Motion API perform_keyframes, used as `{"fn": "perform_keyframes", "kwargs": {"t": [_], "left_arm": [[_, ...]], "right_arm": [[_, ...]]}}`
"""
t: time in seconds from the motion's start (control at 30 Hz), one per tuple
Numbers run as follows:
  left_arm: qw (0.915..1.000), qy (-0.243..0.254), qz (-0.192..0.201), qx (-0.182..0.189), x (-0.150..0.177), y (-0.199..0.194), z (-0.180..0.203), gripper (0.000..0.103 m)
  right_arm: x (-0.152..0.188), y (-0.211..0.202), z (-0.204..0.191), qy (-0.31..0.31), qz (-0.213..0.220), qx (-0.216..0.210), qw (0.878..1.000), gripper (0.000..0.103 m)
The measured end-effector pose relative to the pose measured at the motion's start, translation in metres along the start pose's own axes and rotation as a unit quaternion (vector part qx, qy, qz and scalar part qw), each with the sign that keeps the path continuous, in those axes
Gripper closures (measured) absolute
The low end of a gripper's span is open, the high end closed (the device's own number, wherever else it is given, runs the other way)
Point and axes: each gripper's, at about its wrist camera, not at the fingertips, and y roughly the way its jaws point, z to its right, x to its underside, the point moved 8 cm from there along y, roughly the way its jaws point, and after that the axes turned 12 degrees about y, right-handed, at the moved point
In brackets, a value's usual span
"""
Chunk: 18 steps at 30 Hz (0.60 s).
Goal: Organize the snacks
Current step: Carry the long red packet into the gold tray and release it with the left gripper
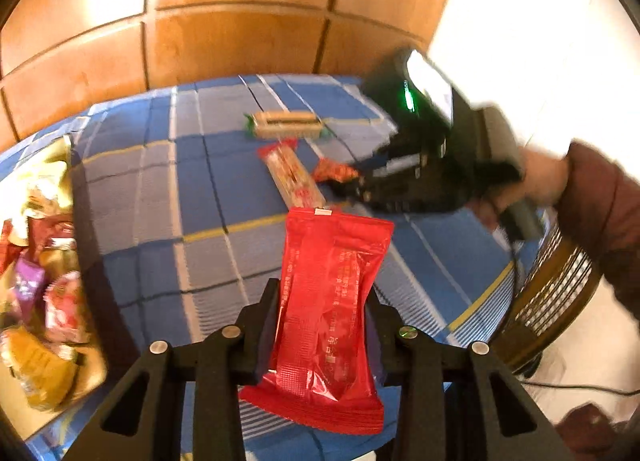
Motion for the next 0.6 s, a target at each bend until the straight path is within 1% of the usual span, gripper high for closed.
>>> {"fn": "perform_keyframes", "kwargs": {"t": [0.1, 0.13, 0.23, 0.3, 0.37, 0.4, 0.43, 0.5, 0.53, 0.57, 0.6], "left_arm": [[0.9990, -0.035, 0.025, -0.012, -0.009, -0.024, -0.021, 0.065], [0.9978, -0.055, 0.032, -0.020, -0.011, -0.033, -0.034, 0.065], [0.9908, -0.119, 0.045, -0.047, -0.010, -0.054, -0.075, 0.065], [0.9841, -0.153, 0.047, -0.077, -0.003, -0.068, -0.102, 0.065], [0.9736, -0.194, 0.052, -0.108, 0.007, -0.087, -0.134, 0.065], [0.9694, -0.208, 0.054, -0.118, 0.012, -0.092, -0.145, 0.065], [0.9626, -0.228, 0.055, -0.135, 0.019, -0.101, -0.161, 0.065], [0.9507, -0.260, 0.044, -0.163, 0.036, -0.110, -0.188, 0.065], [0.9412, -0.285, 0.033, -0.178, 0.047, -0.113, -0.204, 0.065], [0.9325, -0.309, 0.025, -0.185, 0.057, -0.115, -0.217, 0.065], [0.9263, -0.327, 0.018, -0.186, 0.065, -0.116, -0.227, 0.065]], "right_arm": [[0.001, -0.002, -0.003, -0.014, 0.008, 0.008, 1.000, 0.081], [0.005, -0.006, -0.006, -0.016, 0.009, 0.010, 1.000, 0.081], [0.004, -0.005, -0.006, -0.018, 0.010, 0.011, 1.000, 0.081], [0.005, -0.006, -0.006, -0.020, 0.012, 0.013, 1.000, 0.081], [0.005, -0.007, -0.007, -0.021, 0.013, 0.015, 1.000, 0.081], [0.005, -0.007, -0.006, -0.022, 0.013, 0.015, 1.000, 0.081], [0.005, -0.006, -0.006, -0.021, 0.013, 0.015, 1.000, 0.081], [0.005, -0.006, -0.006, -0.022, 0.013, 0.015, 1.000, 0.081], [0.005, -0.006, -0.006, -0.023, 0.013, 0.016, 1.000, 0.081], [0.005, -0.006, -0.006, -0.023, 0.013, 0.017, 1.000, 0.081], [0.006, -0.007, -0.007, -0.024, 0.014, 0.018, 0.999, 0.081]]}}
